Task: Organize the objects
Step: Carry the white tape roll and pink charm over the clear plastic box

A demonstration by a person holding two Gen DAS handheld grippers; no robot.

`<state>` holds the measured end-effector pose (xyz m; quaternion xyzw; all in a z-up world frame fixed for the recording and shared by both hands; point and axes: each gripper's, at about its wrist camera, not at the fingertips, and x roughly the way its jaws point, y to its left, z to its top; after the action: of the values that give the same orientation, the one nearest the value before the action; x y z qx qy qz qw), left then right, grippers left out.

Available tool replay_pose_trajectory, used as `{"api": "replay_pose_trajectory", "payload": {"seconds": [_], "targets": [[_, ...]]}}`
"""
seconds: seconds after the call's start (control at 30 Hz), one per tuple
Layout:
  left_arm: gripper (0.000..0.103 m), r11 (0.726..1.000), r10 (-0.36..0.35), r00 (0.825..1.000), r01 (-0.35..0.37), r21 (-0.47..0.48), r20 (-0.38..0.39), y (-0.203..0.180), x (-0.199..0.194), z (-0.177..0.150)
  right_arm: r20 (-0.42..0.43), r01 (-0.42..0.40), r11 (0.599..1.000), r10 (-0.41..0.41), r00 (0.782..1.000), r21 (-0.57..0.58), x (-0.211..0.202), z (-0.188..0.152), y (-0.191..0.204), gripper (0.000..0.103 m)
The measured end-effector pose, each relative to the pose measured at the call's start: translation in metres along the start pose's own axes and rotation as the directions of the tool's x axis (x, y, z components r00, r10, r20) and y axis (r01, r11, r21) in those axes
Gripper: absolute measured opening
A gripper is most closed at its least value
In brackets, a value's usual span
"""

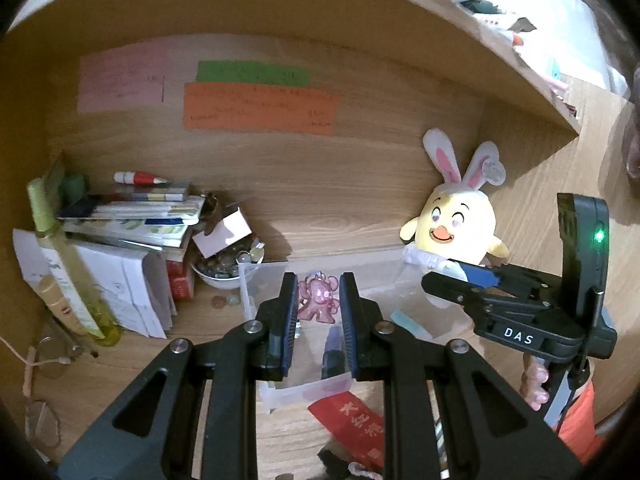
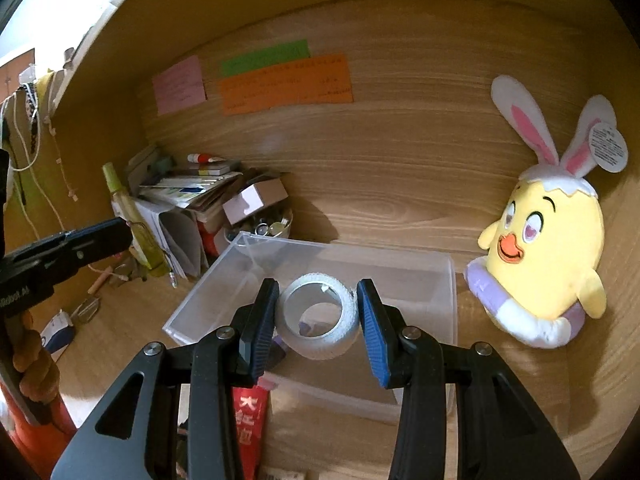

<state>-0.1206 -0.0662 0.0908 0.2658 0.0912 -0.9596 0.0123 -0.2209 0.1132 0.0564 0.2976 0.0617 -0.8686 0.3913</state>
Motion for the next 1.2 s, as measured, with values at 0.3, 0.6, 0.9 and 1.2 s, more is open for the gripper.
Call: {"api": "replay_pose_trajectory", "payload": {"seconds": [0.3, 0.6, 0.9, 1.2], "targets": [[0.02, 0.999, 0.017, 0.996, -0.02, -0.025, -0.085, 0.009, 0.042, -0.01, -0.072, 0.025, 1.0, -0.024, 0.997, 0.016, 0.038, -0.003, -0.009, 0.037], [0.02, 0.999, 0.035, 0.982, -0.04, -0.024, -0.188, 0.011, 0.084, -0.028, -0.177, 0.102, 0.995, -0.098, 0.979, 0.013, 0.077, -0.02, -0.025, 0.037], [0.02, 0.997, 0.067, 0.969, -0.058, 0.048, -0.237, -0.001, 0.109, -0.043, -0.217, 0.13, 0.991, -0.129, 0.968, -0.008, 0.092, -0.025, -0.027, 0.037], [0.02, 0.998, 0.06, 0.963, -0.049, 0.049, -0.262, 0.0, 0.116, -0.048, -0.238, 0.127, 0.992, -0.128, 0.963, -0.02, 0.098, -0.028, -0.024, 0.037]]}}
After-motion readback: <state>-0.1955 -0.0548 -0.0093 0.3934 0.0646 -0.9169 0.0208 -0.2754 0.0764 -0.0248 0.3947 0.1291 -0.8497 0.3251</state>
